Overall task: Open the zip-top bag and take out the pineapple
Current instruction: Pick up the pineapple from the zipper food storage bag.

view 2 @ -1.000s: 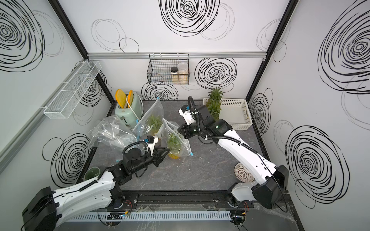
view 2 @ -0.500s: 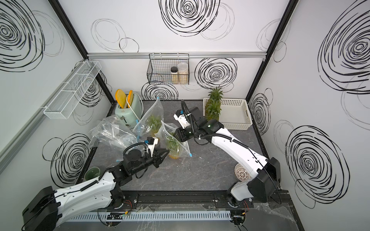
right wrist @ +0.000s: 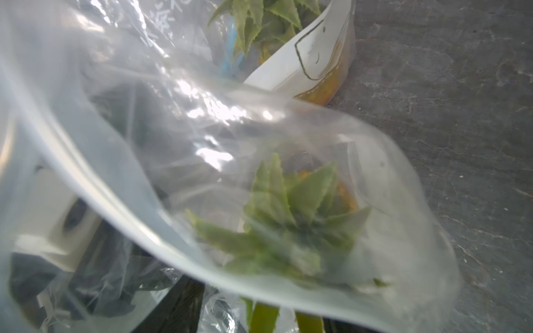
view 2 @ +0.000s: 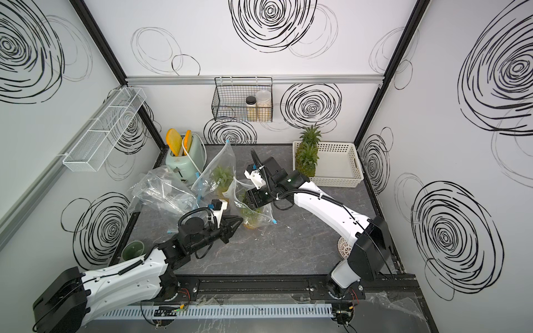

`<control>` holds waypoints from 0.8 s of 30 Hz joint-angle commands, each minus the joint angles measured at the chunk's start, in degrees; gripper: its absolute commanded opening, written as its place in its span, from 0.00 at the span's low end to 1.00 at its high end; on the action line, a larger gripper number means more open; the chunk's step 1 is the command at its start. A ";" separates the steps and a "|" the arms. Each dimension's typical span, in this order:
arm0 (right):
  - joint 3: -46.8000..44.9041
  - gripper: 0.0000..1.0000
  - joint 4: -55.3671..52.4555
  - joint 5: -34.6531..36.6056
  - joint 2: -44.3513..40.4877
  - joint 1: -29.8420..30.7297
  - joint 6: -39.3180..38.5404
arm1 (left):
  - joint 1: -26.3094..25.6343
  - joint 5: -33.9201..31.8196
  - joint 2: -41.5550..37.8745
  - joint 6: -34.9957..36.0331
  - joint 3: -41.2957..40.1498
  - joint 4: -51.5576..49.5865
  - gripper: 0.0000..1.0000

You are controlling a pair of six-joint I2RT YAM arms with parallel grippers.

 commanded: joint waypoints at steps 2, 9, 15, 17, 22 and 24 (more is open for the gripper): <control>3.58 0.71 -4.81 3.94 3.01 2.13 0.09 | -0.34 -0.67 0.23 -0.35 -0.74 4.12 0.24; 6.63 0.69 -12.39 9.07 11.64 2.64 0.61 | -0.39 -1.01 -1.38 -0.15 -1.18 3.57 0.24; 3.11 0.64 -9.45 7.31 12.70 2.72 1.35 | -0.35 -1.69 -2.81 -0.06 -1.43 2.28 0.24; 2.38 0.64 -9.50 7.13 12.28 2.74 1.63 | -0.41 -2.18 -3.40 -0.20 -1.71 2.19 0.24; 0.78 0.63 -11.29 8.63 10.84 3.08 1.91 | -0.21 -2.59 -3.75 -0.02 -1.54 1.67 0.24; -0.46 0.61 -11.40 9.41 10.33 3.10 1.95 | -0.16 -2.58 -3.58 0.02 -1.46 1.74 0.24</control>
